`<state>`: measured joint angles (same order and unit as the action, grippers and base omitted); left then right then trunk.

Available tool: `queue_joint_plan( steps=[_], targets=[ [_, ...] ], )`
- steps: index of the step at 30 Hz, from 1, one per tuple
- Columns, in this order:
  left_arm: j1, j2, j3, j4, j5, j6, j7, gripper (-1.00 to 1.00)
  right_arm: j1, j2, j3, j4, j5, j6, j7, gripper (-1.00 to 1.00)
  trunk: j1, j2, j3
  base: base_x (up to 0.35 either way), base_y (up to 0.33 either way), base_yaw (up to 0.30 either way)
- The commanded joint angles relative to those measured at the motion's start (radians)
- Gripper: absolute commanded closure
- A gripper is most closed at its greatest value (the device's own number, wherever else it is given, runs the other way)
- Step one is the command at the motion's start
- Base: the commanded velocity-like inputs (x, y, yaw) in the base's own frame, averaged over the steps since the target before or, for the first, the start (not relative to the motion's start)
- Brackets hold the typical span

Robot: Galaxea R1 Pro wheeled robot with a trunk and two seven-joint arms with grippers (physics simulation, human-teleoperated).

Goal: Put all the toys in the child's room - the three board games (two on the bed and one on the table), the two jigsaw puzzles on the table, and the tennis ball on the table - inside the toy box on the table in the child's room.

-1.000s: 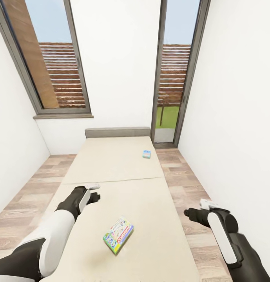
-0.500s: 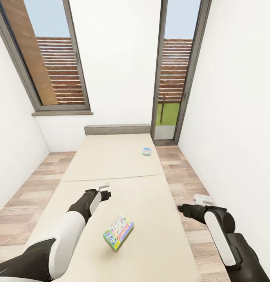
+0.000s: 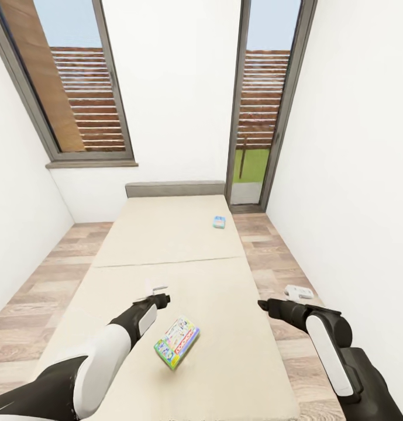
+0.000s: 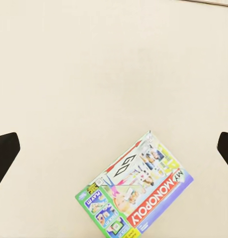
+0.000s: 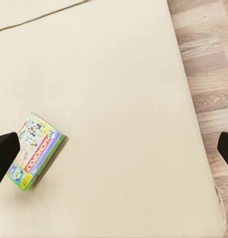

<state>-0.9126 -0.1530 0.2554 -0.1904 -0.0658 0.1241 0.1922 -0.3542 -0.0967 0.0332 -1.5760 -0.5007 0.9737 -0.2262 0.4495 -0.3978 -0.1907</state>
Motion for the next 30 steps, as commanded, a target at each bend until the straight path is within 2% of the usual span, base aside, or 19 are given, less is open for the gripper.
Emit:
queue_joint_plan(
  steps=[1,11,26,30],
  targets=[
    [0.000,-0.002,0.006,-0.001,-0.008,0.004,0.002,-1.00,-0.001,-0.002,0.001,0.000,-0.010,0.002,-0.010,-1.00,0.001,-0.002,-0.004,0.000,0.000,0.000],
    [0.004,-0.021,0.005,0.011,-0.012,-0.005,0.003,-1.00,-0.002,-0.002,0.000,-0.001,-0.010,-0.004,-0.007,-1.00,0.001,-0.002,-0.020,0.000,0.000,0.000],
    [0.003,-0.021,0.010,0.025,-0.002,0.002,0.006,-1.00,-0.002,0.004,0.007,-0.003,-0.010,0.002,-0.008,-1.00,0.001,-0.002,-0.045,0.000,0.000,0.000],
    [-0.001,-0.021,0.012,0.016,-0.001,0.032,0.016,-1.00,-0.002,-0.002,0.002,0.000,-0.010,0.011,-0.008,-1.00,0.001,-0.002,-0.052,0.000,0.000,0.000]
  ],
)
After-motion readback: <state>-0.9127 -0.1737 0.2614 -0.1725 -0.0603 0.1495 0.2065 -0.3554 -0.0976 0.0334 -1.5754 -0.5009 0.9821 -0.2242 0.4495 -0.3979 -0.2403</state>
